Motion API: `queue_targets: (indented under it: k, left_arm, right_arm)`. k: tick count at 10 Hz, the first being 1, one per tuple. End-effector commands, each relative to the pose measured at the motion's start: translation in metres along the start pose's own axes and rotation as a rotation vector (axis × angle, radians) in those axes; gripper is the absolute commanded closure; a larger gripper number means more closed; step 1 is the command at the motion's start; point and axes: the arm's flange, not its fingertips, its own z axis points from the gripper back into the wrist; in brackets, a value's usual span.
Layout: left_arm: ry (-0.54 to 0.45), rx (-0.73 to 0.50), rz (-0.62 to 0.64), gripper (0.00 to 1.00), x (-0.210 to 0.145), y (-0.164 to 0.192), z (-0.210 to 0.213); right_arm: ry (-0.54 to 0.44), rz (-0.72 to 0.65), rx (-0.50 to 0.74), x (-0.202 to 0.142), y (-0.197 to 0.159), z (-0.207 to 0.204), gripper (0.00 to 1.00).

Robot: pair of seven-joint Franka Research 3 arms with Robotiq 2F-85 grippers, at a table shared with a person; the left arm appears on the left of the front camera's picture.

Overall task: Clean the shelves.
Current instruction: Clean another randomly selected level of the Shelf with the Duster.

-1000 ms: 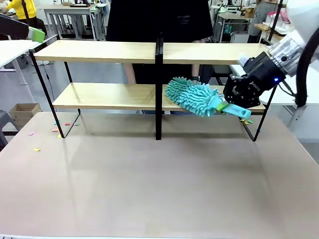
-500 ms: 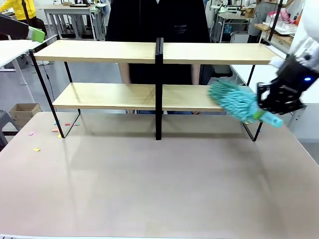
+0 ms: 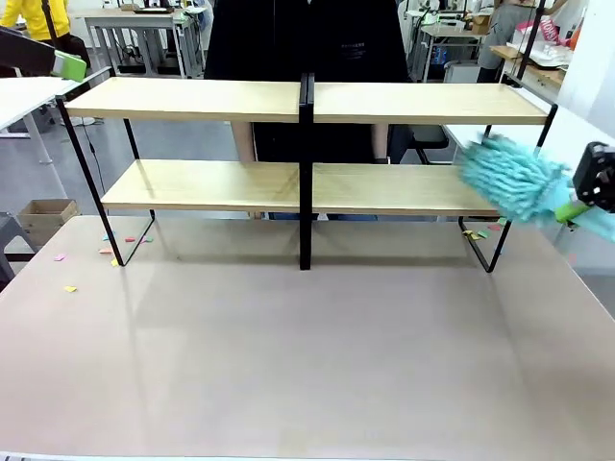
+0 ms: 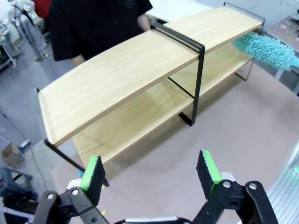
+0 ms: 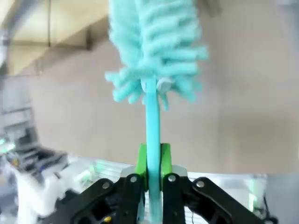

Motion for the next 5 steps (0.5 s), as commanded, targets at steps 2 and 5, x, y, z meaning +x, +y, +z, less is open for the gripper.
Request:
queue_targets:
  k: [2,5]
  left_arm:
    - [-0.003,-0.012,-0.003,0.00,-0.002,0.002,-0.001]
    - [-0.003,-0.012,-0.003,0.00,-0.002,0.002,-0.001]
  right_arm:
    - [0.368,0.370,0.550,-0.003,-0.008,-0.008,0.88]
    - [0.684,0.528,0.747,-0.007,-0.042,0.019,0.88]
